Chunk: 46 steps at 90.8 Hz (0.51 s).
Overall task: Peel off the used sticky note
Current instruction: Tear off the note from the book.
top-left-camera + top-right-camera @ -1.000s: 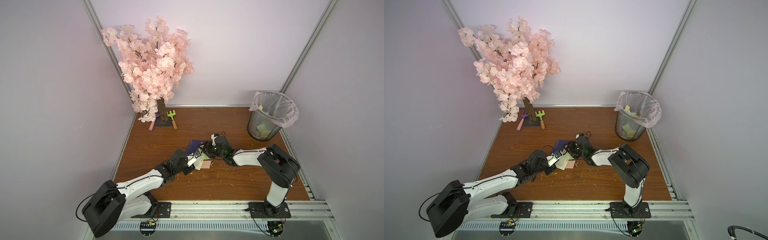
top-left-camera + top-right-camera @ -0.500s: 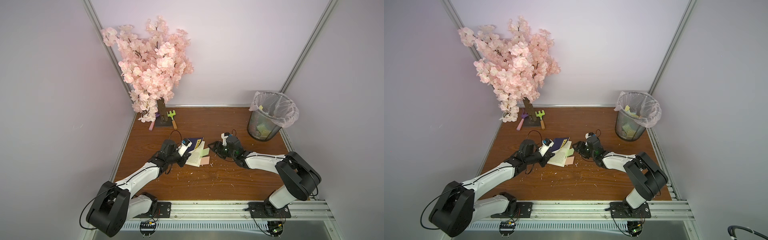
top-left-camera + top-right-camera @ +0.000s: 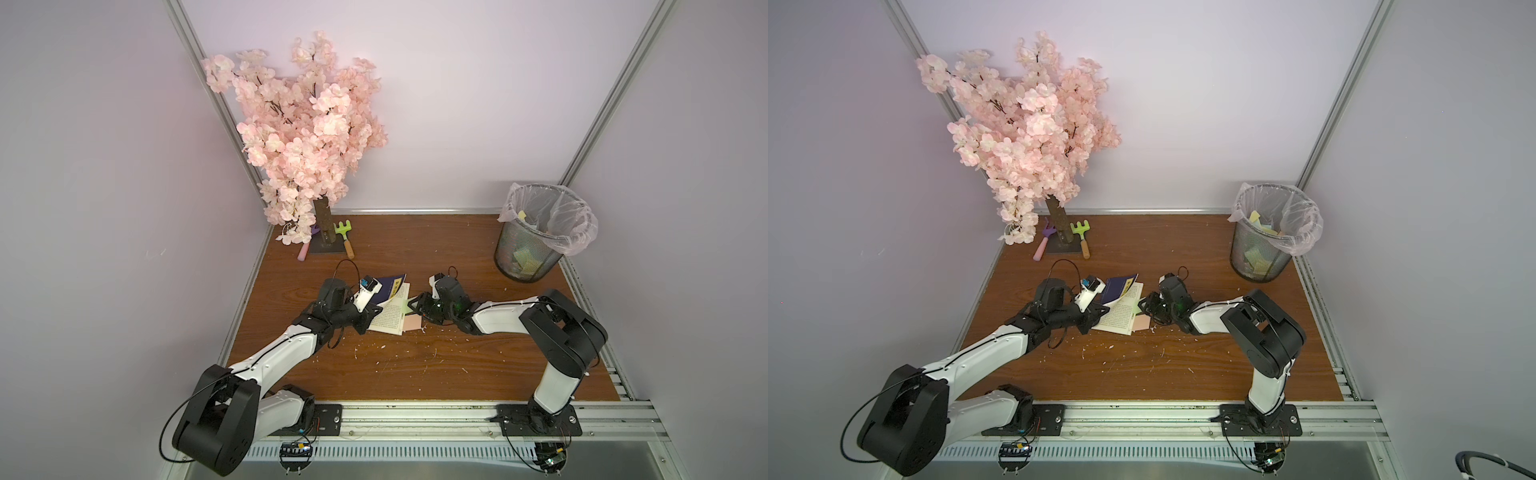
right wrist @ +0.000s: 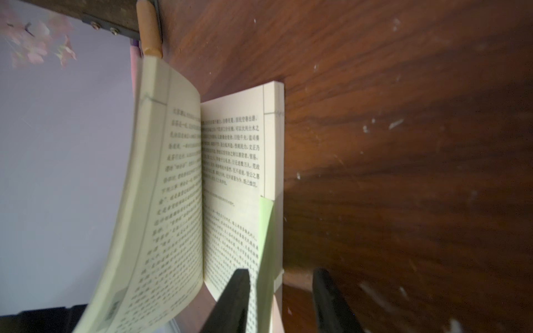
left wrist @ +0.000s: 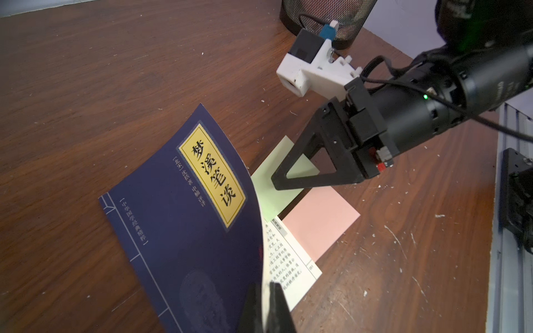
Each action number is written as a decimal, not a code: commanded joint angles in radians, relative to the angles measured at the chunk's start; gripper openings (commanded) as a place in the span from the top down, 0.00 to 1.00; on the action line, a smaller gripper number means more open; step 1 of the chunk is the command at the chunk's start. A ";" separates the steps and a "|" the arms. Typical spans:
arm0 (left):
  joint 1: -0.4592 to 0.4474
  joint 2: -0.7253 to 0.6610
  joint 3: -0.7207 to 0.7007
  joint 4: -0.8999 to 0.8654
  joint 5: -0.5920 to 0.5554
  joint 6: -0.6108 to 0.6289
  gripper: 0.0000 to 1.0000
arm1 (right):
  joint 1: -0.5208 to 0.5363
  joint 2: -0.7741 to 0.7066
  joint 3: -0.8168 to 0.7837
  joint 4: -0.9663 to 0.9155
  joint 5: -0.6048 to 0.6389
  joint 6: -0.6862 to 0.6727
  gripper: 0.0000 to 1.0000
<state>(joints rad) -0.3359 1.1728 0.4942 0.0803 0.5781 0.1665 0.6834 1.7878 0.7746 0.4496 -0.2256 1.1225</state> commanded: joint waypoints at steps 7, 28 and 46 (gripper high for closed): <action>0.073 -0.016 -0.012 -0.022 0.116 -0.012 0.98 | 0.002 0.028 0.053 0.012 0.004 -0.018 0.78; 0.094 -0.044 -0.032 -0.011 0.124 -0.019 0.98 | 0.000 0.034 0.053 0.031 0.002 0.000 0.96; 0.095 -0.043 -0.037 -0.007 0.126 -0.023 0.98 | -0.007 0.001 0.022 0.060 -0.007 0.022 1.00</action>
<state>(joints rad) -0.2546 1.1423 0.4690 0.0761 0.6731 0.1558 0.6830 1.8259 0.8078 0.4732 -0.2279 1.1336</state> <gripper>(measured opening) 0.048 0.050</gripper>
